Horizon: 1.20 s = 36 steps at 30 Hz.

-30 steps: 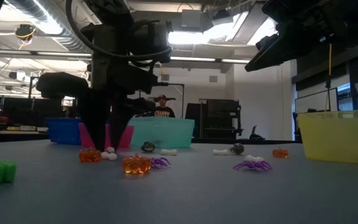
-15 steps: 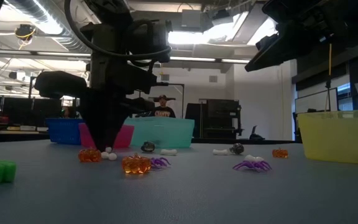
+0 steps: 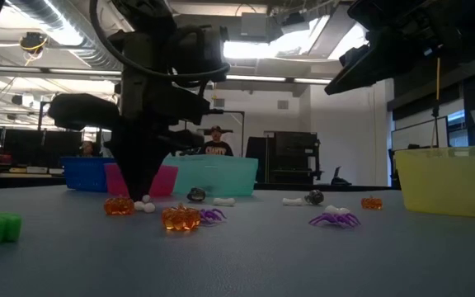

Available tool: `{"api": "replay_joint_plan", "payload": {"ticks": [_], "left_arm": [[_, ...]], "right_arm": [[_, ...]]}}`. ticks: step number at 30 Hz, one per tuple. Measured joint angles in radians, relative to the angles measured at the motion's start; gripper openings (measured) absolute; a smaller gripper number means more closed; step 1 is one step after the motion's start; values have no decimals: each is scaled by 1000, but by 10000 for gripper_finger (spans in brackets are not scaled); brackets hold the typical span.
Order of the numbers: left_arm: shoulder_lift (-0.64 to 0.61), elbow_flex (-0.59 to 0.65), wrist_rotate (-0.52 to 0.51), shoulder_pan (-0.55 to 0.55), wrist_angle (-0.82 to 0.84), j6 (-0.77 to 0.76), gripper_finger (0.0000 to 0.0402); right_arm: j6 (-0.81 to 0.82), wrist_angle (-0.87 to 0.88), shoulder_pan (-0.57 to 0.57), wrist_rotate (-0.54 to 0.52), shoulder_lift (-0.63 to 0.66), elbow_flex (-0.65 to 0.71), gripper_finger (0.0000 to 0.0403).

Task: Sort Halloween decoration
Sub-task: Put the white bone toy into the red bin

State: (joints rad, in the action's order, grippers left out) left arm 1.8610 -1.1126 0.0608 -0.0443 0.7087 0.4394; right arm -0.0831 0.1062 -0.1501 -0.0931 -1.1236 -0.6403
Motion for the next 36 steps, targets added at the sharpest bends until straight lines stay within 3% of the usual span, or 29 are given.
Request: {"api": "replay_joint_plan", "payload": {"ticks": [11, 20, 31, 36], "left_arm": [[2, -10, 21, -7, 4, -42, 2], [6, -134, 24, 5, 25, -66, 1], [4, -396, 24, 100, 413, -63, 1], [-7, -443, 21, 162, 565, -29, 1]], "right_arm": [[0, 0, 0, 0, 0, 0, 161], [0, -1, 0, 0, 0, 0, 161], [0, 0, 0, 0, 0, 0, 161], [0, 0, 0, 0, 0, 0, 161]]}}
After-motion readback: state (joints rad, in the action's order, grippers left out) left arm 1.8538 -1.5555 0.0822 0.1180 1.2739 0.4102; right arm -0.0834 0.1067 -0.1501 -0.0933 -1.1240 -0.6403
